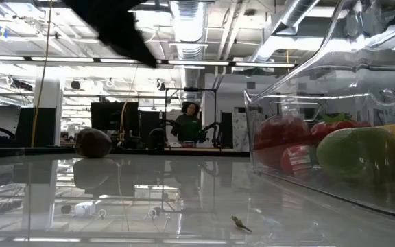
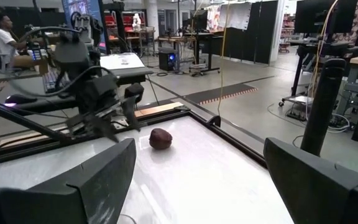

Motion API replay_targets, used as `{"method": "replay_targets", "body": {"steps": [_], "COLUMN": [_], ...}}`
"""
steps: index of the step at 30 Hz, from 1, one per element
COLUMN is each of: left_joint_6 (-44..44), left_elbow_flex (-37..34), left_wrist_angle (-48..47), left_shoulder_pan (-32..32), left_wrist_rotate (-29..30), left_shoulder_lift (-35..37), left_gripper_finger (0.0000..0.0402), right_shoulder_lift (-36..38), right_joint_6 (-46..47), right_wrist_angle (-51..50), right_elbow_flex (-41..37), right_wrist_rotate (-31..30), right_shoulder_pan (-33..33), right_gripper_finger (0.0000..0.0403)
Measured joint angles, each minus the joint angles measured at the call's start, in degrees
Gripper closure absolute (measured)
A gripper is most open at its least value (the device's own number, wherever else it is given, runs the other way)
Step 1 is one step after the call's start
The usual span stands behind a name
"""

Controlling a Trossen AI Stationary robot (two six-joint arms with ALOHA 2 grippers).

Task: Sort produce into baskets
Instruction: Put the apple into the left transparent bin

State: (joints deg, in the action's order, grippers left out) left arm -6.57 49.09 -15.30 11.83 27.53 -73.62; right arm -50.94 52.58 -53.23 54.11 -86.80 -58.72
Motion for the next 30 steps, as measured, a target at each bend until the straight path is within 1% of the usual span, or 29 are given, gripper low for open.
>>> {"method": "replay_targets", "body": {"steps": [2,5,9,11,14,16,19,21,25,30], "left_joint_6": [-4.4,-9.2,-11.9,-12.0,-12.5,-12.4,-10.9,-9.7,-7.1,-5.3], "left_elbow_flex": [-3.3,-8.7,-15.1,-17.4,-18.8,-19.3,-19.3,-19.3,-19.9,-25.2], "left_wrist_angle": [-2.8,-6.5,-6.8,-6.9,-6.8,-6.8,-7.0,-7.0,-6.6,0.1], "left_shoulder_pan": [-0.5,-0.9,-2.8,-4.9,-8.7,-11.4,-15.7,-18.6,-24.5,-32.1], "left_wrist_rotate": [1.4,5.0,10.2,10.5,9.6,9.5,9.8,8.7,3.8,-4.8], "left_shoulder_lift": [4.2,9.3,14.5,15.5,15.7,15.2,14.5,14.5,14.5,14.5], "left_gripper_finger": [0.0162,0.0147,0.0111,0.0092,0.0067,0.0057,0.0052,0.0052,0.0052,0.0051], "right_shoulder_lift": [0.0,0.0,0.0,0.0,-0.3,-0.7,-1.2,-1.2,-1.2,-1.3], "right_joint_6": [0.0,0.0,0.0,0.0,0.0,0.0,0.0,0.0,0.0,0.0], "right_wrist_angle": [0.3,0.6,1.1,1.2,1.4,1.6,1.9,2.1,2.1,2.1], "right_elbow_flex": [0.0,0.0,0.0,0.0,0.0,0.0,0.0,0.0,0.0,0.0], "right_wrist_rotate": [0.0,-0.1,-0.1,-0.1,-0.1,-0.1,0.0,0.0,0.3,0.8], "right_shoulder_pan": [0.0,0.0,0.0,0.0,0.0,0.0,0.0,0.0,0.0,0.0], "right_gripper_finger": [0.0024,0.0024,0.0024,0.0024,0.0024,0.0024,0.0024,0.0024,0.0024,0.0024]}}
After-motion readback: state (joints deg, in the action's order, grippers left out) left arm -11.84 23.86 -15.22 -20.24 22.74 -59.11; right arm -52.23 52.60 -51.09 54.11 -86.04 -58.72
